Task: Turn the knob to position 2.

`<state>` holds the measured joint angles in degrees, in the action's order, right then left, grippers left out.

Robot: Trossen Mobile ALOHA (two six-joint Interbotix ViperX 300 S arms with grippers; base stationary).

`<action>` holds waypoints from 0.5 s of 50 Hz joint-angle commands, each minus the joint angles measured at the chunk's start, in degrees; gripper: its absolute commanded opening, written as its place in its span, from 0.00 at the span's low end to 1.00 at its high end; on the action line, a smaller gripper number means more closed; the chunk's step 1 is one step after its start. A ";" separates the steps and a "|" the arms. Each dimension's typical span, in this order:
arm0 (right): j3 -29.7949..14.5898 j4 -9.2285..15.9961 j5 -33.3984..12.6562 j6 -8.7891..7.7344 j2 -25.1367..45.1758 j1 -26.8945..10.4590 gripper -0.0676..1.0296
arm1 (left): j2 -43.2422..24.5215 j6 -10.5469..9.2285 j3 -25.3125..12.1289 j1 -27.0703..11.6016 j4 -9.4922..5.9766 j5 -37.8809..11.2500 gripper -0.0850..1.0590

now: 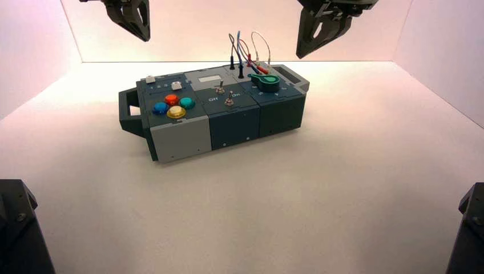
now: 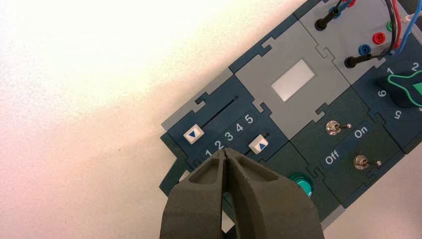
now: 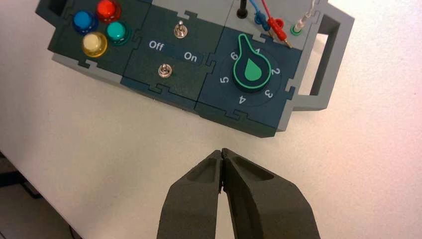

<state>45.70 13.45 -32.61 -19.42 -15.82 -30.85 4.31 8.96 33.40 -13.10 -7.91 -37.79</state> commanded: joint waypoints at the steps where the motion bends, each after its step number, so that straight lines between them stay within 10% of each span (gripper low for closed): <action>1: -1.76 0.18 0.26 -0.09 -0.26 -0.44 0.04 | 1.58 0.35 -1.41 -0.18 0.18 0.18 0.05; 25: -2.37 0.09 -2.02 -0.09 -0.35 -3.87 0.04 | 1.67 0.44 -1.32 -0.44 0.00 0.18 0.05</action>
<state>45.09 13.36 -34.37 -19.34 -15.56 -33.84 4.31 8.96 33.40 -13.10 -7.91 -37.79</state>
